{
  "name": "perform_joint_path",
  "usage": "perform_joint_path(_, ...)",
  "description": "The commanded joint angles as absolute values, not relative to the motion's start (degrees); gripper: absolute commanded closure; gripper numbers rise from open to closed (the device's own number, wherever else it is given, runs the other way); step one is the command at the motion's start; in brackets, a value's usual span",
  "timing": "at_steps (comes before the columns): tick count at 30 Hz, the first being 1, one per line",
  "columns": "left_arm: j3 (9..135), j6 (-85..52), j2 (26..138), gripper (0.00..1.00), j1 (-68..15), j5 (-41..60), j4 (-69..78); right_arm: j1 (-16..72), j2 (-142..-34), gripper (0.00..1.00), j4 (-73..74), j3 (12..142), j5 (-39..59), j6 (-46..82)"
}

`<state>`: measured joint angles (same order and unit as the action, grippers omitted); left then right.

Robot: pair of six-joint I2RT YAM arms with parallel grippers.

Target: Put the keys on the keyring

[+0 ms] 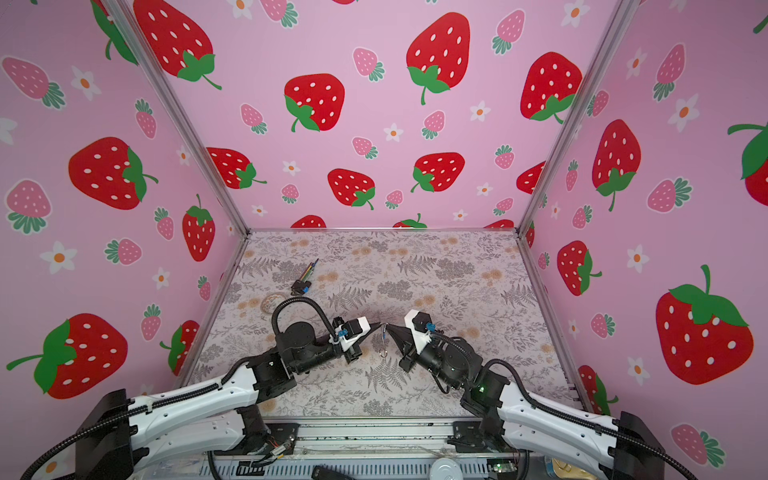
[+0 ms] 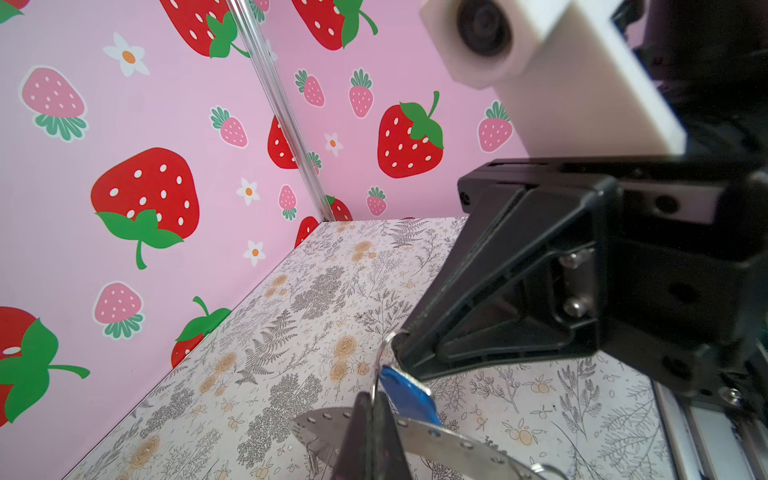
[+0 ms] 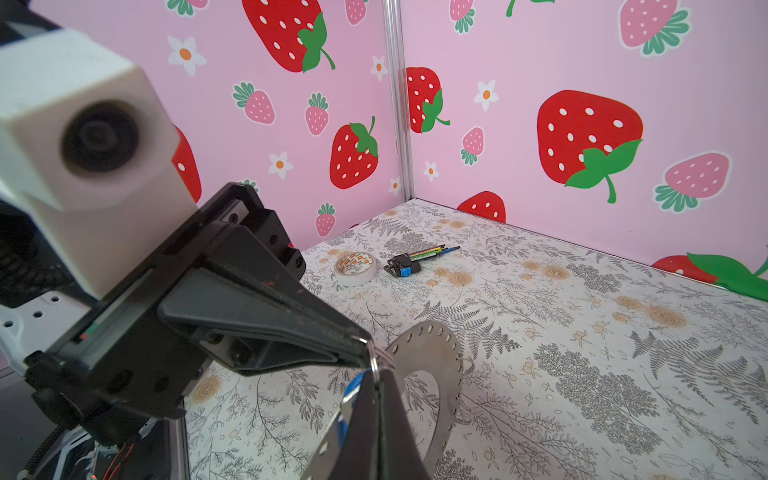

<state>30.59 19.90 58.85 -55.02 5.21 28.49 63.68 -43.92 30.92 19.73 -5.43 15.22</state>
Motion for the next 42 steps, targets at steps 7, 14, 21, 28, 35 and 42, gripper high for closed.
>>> perform_joint_path(7,31.55,23.09,57.79,1.00,-56.28,7.49,30.55,63.19,-45.64,1.00,31.13,21.08,-10.11,19.77)
perform_joint_path(14,31.56,24.40,57.63,1.00,-56.95,7.52,29.96,63.11,-47.68,1.00,28.60,23.74,-10.88,21.78)
perform_joint_path(21,31.58,24.36,57.65,1.00,-56.95,6.83,29.85,63.02,-44.35,1.00,30.20,22.12,-9.57,20.30)
perform_joint_path(28,31.73,23.78,57.82,1.00,-56.95,6.16,30.05,63.09,-44.55,1.00,29.93,21.80,-5.60,18.53)
perform_joint_path(35,31.11,22.42,57.17,1.00,-56.16,6.35,31.83,63.02,-42.39,1.00,30.76,19.41,-6.78,20.44)
perform_joint_path(42,30.43,21.40,56.56,1.00,-54.78,9.97,33.91,63.03,-39.54,1.00,31.43,16.57,-8.14,22.30)
